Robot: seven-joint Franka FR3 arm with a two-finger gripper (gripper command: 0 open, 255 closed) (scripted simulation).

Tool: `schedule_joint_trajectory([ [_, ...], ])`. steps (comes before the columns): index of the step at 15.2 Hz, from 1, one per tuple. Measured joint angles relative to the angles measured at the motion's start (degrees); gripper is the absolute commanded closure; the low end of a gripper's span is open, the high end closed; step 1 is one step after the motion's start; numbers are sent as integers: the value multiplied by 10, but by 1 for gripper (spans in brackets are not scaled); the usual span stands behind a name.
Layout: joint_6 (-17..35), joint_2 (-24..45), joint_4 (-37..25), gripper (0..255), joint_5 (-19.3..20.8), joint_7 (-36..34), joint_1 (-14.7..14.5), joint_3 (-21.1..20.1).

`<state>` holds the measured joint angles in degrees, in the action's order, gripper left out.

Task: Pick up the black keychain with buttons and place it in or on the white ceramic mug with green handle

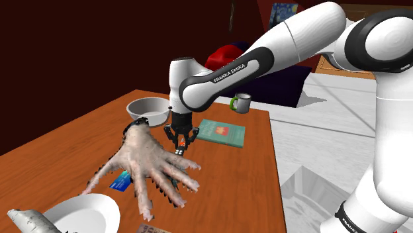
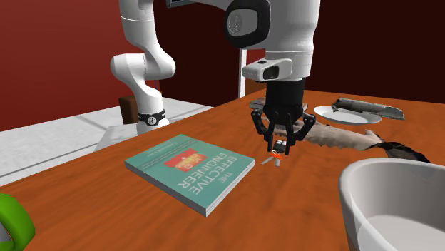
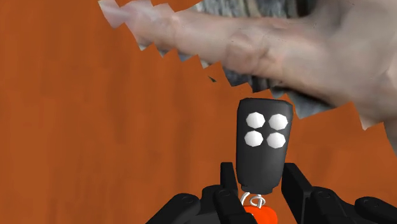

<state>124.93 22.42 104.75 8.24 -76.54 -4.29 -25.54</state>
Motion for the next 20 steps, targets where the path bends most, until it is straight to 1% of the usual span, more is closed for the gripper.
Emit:
schedule_joint_trajectory([
  [7, -3, -2, -1, 255, -1, 1, 1, 0],
  [20, -85, -43, -46, 255, -23, 13, 8, -10],
])
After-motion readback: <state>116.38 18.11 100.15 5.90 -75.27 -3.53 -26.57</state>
